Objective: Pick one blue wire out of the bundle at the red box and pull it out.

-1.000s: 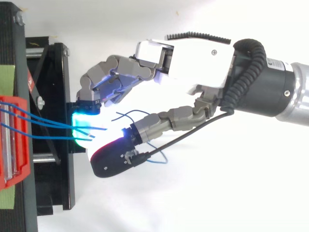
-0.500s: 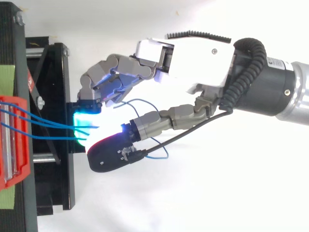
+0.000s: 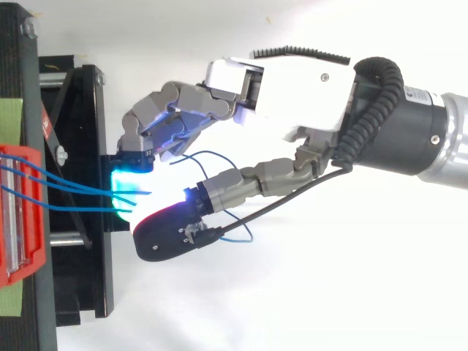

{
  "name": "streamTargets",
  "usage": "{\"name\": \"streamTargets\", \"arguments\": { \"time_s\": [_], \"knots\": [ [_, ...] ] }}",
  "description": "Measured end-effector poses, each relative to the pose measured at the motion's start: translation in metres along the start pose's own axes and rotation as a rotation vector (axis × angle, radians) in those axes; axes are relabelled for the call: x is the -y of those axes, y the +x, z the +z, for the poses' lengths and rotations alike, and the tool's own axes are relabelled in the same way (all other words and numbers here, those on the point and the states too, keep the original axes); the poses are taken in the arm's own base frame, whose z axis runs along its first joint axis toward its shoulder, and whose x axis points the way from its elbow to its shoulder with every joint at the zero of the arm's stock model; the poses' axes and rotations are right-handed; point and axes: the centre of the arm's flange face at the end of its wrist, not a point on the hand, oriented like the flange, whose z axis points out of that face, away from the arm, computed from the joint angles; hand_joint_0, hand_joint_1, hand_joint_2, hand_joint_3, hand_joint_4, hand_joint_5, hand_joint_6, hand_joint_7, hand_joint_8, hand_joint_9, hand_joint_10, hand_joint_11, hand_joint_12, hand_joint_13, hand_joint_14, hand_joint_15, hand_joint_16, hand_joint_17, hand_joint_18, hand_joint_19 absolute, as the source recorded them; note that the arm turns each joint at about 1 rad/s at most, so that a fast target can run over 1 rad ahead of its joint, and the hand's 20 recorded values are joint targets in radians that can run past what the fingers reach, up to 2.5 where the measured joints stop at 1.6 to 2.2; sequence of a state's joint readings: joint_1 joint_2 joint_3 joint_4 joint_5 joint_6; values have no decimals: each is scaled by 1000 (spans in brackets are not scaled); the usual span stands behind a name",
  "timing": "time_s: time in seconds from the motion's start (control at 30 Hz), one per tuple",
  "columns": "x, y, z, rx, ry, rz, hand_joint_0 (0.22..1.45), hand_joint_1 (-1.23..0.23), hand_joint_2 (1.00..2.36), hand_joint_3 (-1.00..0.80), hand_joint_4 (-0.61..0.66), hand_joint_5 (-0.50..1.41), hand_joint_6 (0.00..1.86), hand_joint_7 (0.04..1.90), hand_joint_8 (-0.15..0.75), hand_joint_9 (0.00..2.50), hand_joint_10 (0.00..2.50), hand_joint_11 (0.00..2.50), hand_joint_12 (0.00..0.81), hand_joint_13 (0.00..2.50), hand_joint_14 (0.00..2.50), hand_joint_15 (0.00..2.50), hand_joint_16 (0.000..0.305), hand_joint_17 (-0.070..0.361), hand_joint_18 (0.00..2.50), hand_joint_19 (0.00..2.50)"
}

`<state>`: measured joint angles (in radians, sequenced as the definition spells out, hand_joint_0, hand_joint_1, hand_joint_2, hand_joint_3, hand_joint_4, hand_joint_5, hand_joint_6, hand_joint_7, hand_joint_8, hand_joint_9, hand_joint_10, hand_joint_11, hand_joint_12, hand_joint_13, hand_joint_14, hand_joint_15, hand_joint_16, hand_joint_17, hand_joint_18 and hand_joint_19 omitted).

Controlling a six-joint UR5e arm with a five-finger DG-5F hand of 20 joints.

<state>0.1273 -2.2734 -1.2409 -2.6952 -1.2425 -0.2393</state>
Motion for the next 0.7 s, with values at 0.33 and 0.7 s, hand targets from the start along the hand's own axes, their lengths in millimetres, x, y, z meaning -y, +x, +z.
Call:
{"name": "streamTargets", "arguments": {
  "time_s": [0.33,0.7],
  "knots": [
    [0,0,0,0,0,-1,790,-695,1009,-254,290,-214,834,910,376,735,11,462,444,555,5,164,58,130,665,451],
    [0,0,0,0,0,-1,685,-782,1003,-459,342,-221,873,904,372,699,12,494,449,557,5,152,59,132,705,384]
  ]
}}
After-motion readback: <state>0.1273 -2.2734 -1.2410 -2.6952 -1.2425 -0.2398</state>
